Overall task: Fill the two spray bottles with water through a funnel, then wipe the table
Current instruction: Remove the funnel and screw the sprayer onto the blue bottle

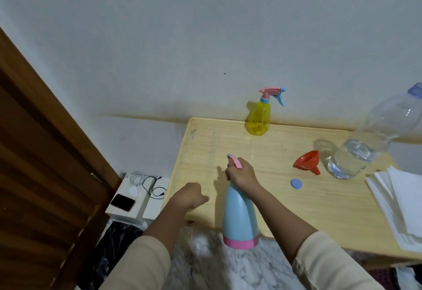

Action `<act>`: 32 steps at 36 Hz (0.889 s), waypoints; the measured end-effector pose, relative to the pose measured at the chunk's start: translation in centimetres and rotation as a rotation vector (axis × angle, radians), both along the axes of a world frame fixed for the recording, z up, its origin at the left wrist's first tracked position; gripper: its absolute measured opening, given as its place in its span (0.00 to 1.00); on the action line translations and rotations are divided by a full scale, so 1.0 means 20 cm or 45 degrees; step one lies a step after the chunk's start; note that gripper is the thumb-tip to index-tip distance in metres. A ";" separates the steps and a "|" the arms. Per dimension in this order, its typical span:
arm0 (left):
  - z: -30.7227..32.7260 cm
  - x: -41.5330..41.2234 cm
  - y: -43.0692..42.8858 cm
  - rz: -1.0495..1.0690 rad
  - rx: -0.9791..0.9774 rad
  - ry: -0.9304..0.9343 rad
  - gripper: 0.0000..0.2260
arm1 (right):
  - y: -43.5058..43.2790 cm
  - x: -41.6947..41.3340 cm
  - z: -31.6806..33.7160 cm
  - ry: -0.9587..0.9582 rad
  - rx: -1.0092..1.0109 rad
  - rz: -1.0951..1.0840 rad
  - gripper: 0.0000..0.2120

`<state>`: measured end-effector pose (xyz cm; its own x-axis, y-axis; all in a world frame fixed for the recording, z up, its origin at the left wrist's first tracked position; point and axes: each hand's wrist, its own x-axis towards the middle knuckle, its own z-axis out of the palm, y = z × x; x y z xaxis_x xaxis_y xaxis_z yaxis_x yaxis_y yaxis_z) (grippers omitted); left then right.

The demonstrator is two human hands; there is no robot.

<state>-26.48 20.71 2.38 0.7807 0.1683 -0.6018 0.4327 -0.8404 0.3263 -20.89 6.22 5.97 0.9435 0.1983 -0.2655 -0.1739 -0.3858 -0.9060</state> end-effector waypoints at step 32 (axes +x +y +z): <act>-0.07 -0.06 0.19 0.087 0.034 0.028 0.19 | 0.10 -0.06 0.00 0.095 -0.059 0.024 0.16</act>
<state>-27.73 24.43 0.96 0.7536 0.2372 -0.6130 0.4961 -0.8171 0.2938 -22.11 8.23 5.96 0.9170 0.2018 -0.3440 -0.2323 -0.4308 -0.8720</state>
